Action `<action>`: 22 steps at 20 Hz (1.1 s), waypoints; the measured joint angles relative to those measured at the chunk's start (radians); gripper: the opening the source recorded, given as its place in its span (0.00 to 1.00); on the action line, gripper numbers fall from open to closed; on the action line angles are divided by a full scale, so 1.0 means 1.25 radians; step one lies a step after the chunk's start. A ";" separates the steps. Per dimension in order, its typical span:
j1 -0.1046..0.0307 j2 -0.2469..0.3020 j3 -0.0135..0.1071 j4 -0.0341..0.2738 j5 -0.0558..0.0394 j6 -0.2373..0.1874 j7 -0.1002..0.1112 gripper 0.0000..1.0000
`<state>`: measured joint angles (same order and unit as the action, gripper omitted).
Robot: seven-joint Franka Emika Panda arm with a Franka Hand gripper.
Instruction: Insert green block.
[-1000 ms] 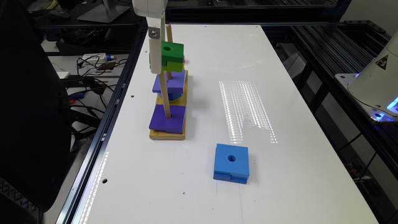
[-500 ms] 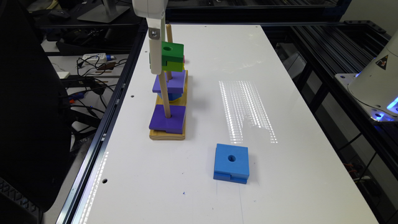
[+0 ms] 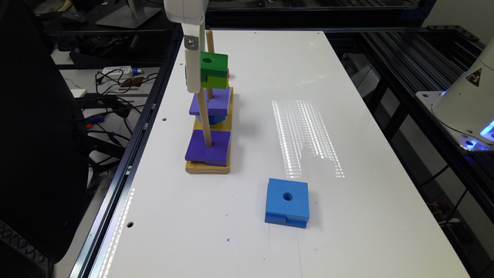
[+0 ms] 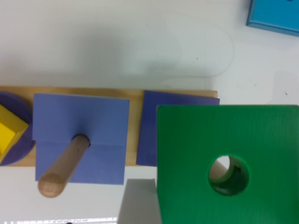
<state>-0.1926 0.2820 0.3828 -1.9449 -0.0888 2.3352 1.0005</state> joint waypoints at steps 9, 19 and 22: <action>0.001 0.001 0.002 0.002 0.0000 0.001 0.000 0.00; 0.003 0.009 0.002 0.010 0.0000 0.003 0.002 0.00; 0.004 0.022 0.002 0.025 -0.0003 0.003 0.002 0.00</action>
<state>-0.1871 0.3089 0.3854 -1.9140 -0.0892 2.3392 1.0024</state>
